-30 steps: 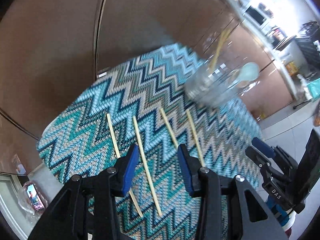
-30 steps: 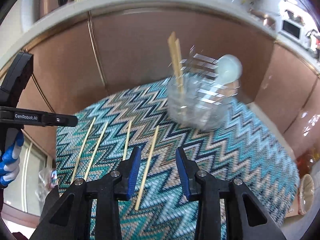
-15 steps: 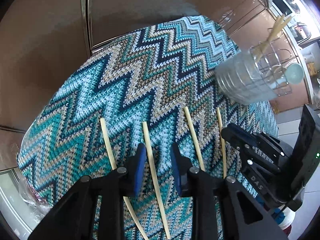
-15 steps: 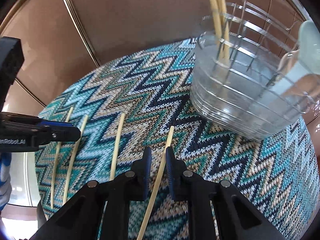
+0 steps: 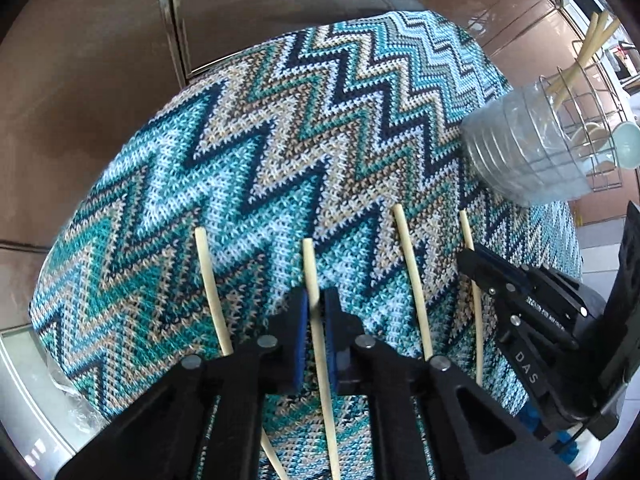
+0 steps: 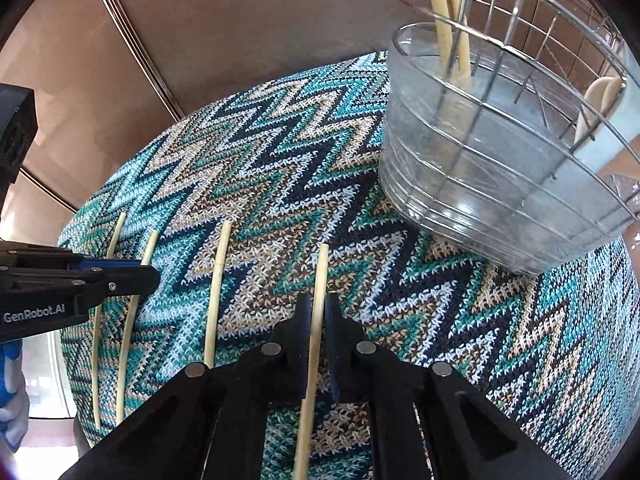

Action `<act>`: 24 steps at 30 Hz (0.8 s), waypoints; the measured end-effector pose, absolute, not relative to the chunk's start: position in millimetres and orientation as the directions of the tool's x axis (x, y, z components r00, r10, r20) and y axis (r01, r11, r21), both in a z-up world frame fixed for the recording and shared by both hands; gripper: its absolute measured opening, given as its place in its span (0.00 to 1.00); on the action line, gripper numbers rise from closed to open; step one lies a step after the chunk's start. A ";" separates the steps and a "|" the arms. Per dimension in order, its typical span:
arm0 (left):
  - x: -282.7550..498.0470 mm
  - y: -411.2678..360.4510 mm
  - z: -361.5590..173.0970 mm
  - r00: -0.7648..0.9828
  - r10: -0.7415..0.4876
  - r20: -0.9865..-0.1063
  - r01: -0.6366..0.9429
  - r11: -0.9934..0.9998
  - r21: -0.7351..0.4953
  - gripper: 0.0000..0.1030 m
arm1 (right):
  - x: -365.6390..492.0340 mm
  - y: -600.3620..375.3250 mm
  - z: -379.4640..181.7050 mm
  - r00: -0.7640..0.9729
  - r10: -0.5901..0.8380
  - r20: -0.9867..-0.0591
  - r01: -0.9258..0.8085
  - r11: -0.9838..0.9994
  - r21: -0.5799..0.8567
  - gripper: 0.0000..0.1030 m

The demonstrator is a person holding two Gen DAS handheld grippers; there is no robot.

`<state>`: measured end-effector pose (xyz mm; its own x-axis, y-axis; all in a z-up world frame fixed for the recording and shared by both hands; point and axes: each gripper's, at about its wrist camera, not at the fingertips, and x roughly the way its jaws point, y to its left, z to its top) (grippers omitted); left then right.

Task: Organize utensils
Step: 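Grasp a chopstick with left tool while right tool grasps another chopstick, then lift and carry both chopsticks toward the holder with left and right tools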

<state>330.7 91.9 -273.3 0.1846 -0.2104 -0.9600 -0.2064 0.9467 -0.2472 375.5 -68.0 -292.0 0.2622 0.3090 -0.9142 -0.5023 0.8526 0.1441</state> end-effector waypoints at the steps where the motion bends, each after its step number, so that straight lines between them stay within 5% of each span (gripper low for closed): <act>1: 329.8 91.2 -272.9 0.189 -0.213 -0.959 -0.215 0.944 -0.252 0.05 | 373.2 -69.3 -290.3 0.264 0.315 -0.912 -0.500 0.853 0.151 0.06; 24: 219.6 67.3 -164.3 0.568 -0.252 -0.783 -0.074 0.932 -0.354 0.04 | 239.6 -119.5 -174.2 0.516 0.415 -0.749 -0.514 0.850 0.117 0.06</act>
<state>219.6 67.3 -164.3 0.5684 -0.2521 -0.7832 -0.0738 0.9324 -0.3537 239.6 -119.5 -174.2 0.5162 0.4154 -0.7490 -0.5142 0.8496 0.1168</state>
